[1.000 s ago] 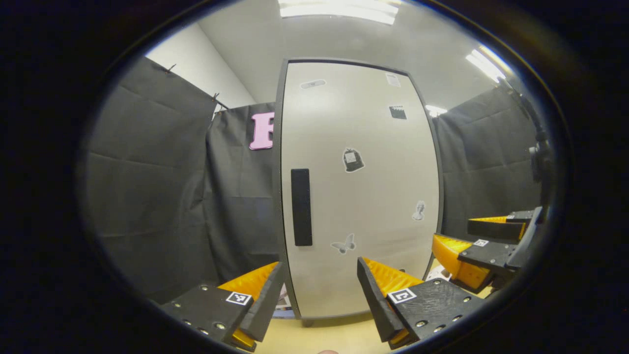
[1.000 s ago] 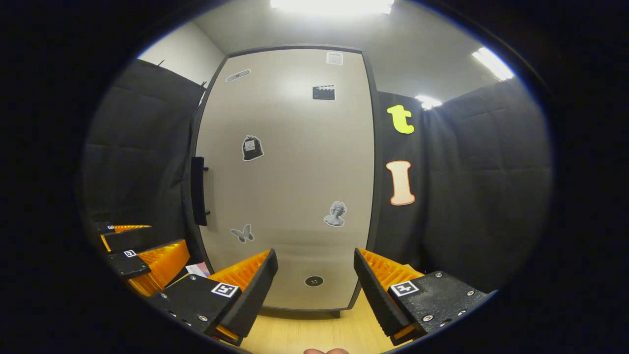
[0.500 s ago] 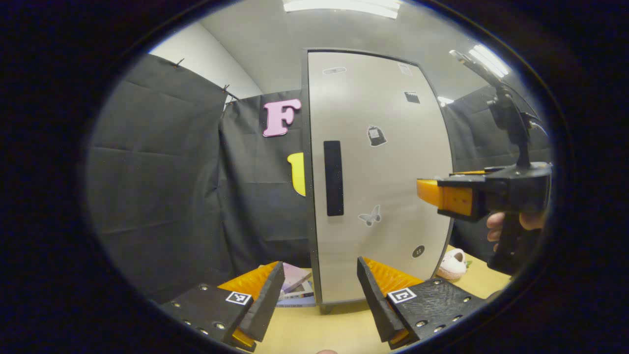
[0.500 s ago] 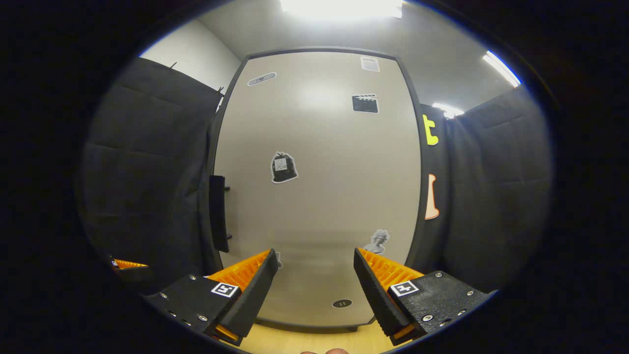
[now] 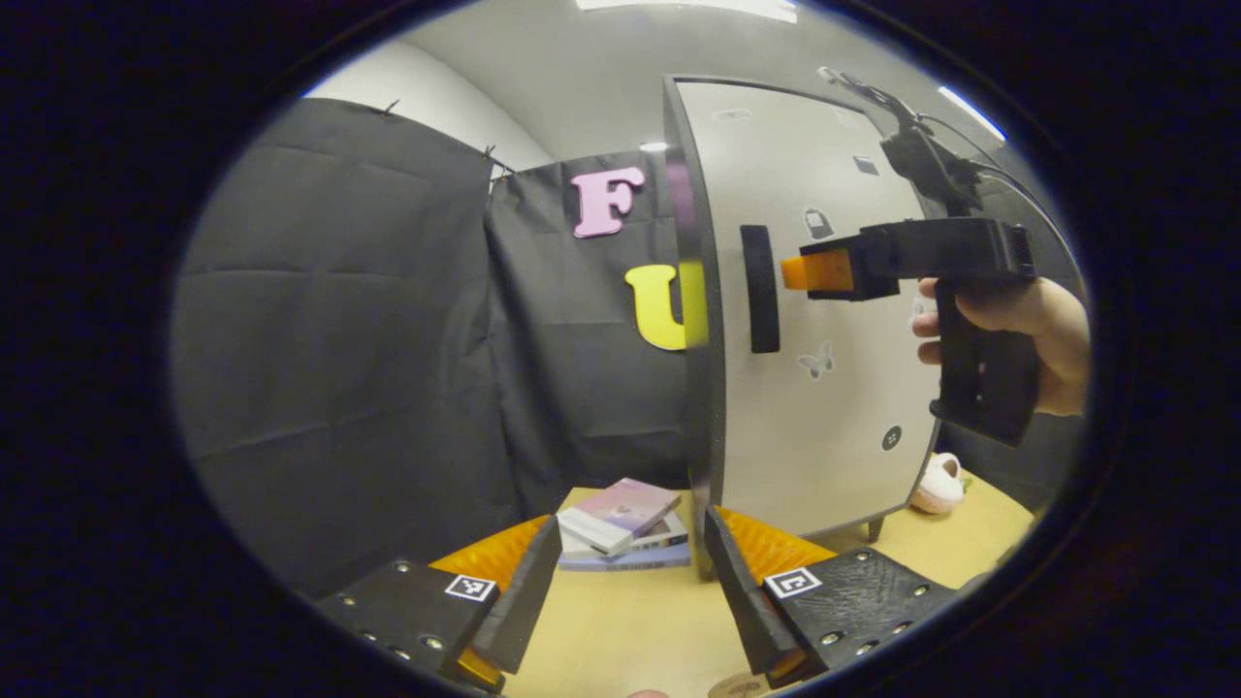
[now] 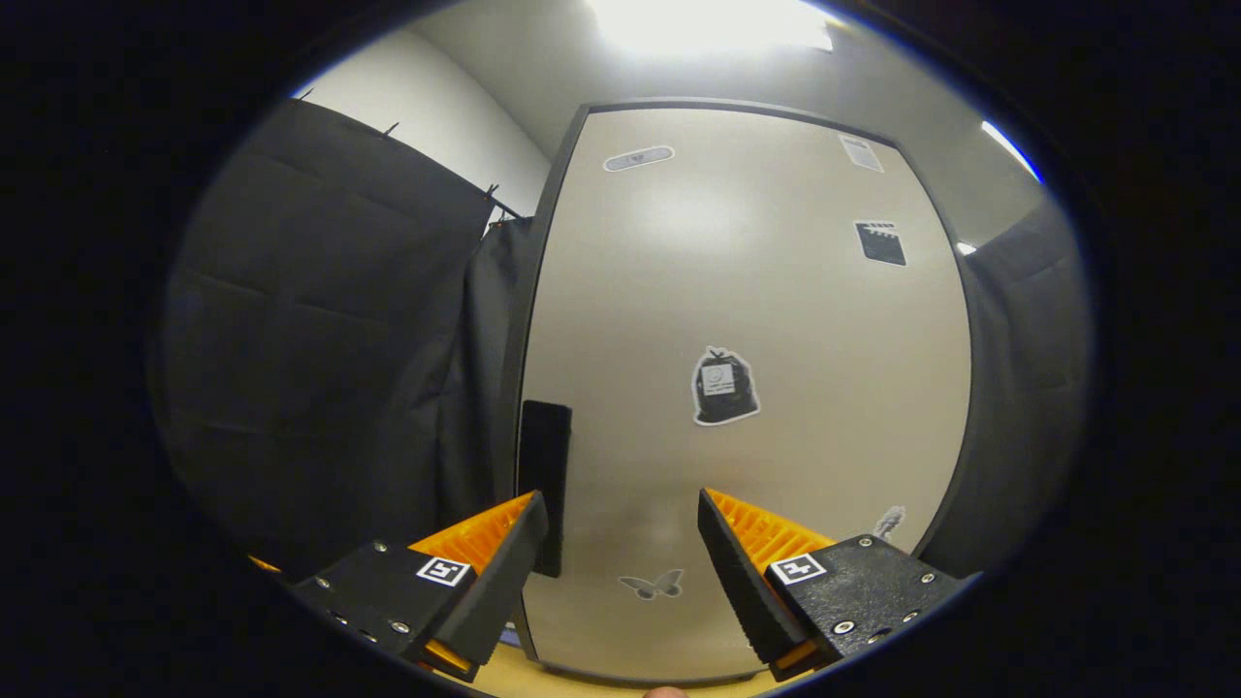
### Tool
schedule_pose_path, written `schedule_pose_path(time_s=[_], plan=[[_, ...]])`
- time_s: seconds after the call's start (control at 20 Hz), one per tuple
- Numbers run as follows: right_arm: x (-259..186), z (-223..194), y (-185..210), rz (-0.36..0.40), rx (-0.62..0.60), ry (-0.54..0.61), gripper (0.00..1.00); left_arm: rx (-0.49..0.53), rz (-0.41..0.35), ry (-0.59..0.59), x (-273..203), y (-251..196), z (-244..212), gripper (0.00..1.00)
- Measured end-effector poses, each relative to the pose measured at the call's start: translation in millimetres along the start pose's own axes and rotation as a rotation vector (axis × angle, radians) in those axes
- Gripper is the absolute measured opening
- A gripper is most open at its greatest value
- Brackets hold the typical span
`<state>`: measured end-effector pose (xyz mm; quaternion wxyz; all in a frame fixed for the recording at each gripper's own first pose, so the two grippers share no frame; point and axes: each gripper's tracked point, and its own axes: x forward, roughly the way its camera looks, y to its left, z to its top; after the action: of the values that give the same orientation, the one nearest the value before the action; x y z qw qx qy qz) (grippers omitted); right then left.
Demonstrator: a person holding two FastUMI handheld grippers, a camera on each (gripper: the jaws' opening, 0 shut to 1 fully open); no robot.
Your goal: Open the cabinet door with the right hand, grasp the bottle in the cabinet with the left hand and place it on the coaster, then close the cabinet door with the right hand.
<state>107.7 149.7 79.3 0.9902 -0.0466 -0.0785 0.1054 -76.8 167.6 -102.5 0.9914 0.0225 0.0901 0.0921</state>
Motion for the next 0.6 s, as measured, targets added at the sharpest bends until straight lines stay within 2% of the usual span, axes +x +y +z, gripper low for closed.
schedule_pose_path(time_s=[0.25, 0.45, 0.5, 0.55, 0.6], plan=[[26, -13, 25, 0.011, -0.032, 0.019, 0.96, -0.02, 0.057, 0.021, -3, 37, -12, 0.84], [38, -21, 36, 0.031, -0.083, 0.047, 0.93, -0.006, 0.063, 0.045, 0, 46, -24, 0.85], [39, -18, 38, 0.032, -0.101, 0.04, 0.79, -0.017, 0.056, 0.042, 1, 46, -22, 0.84], [41, -19, 39, 0.035, -0.109, 0.042, 0.69, -0.023, 0.05, 0.033, 2, 48, -20, 0.85], [43, -21, 40, 0.031, -0.097, 0.056, 0.49, -0.021, 0.05, 0.029, 0, 50, -20, 0.85]])
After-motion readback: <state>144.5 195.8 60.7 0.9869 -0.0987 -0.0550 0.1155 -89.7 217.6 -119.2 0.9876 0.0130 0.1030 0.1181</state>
